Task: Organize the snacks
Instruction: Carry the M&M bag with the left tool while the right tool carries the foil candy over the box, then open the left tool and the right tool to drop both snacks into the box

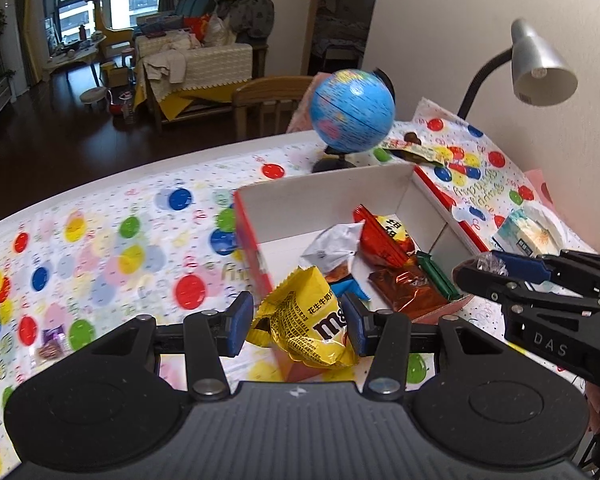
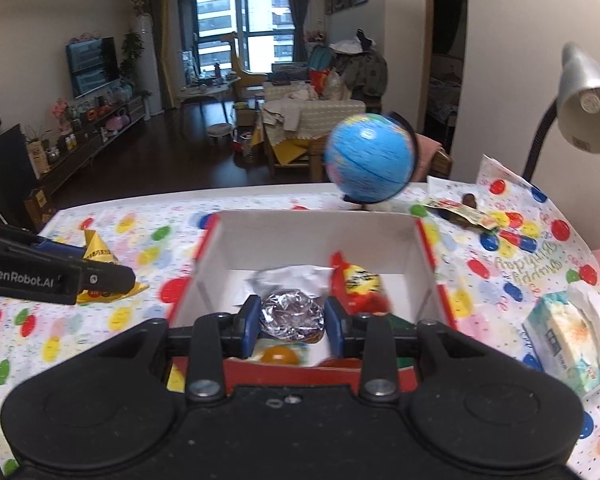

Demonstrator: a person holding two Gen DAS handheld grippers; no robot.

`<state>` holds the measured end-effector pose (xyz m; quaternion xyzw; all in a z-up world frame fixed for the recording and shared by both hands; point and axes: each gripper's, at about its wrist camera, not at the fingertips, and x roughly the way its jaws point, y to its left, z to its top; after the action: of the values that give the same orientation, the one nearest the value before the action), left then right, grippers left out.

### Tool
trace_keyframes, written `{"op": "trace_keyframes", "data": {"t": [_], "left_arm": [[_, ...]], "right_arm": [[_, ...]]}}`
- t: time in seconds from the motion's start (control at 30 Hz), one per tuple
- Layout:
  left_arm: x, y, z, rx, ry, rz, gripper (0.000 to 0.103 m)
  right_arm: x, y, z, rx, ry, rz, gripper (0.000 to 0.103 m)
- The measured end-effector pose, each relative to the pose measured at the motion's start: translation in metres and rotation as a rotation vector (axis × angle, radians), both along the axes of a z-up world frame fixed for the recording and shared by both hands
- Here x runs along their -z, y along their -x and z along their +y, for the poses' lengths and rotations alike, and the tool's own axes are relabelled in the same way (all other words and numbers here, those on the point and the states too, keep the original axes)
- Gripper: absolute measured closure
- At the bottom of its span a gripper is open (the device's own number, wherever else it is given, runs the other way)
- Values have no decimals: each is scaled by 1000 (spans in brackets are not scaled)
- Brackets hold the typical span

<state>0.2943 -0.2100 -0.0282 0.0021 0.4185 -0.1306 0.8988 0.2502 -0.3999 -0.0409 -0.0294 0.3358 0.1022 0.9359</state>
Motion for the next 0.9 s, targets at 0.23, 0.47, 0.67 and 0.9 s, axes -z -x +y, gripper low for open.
{"op": "trace_keyframes", "data": {"t": [0.23,0.47,0.67,0.9], "left_arm": [[26,-32,-38,19,-34,49,55],[59,-58,-63,29,-83,109,55],[84,-73,-76,26,-119,165,55],[102,-82,-84,28,-144,209,55]], "right_arm": [[22,-28,-35,43,2,41,71],[47,-51,-49,57,26,90,71],[64,-65,-49,58,39,133,70],[78,-74,-53,67,39,169,70]]}}
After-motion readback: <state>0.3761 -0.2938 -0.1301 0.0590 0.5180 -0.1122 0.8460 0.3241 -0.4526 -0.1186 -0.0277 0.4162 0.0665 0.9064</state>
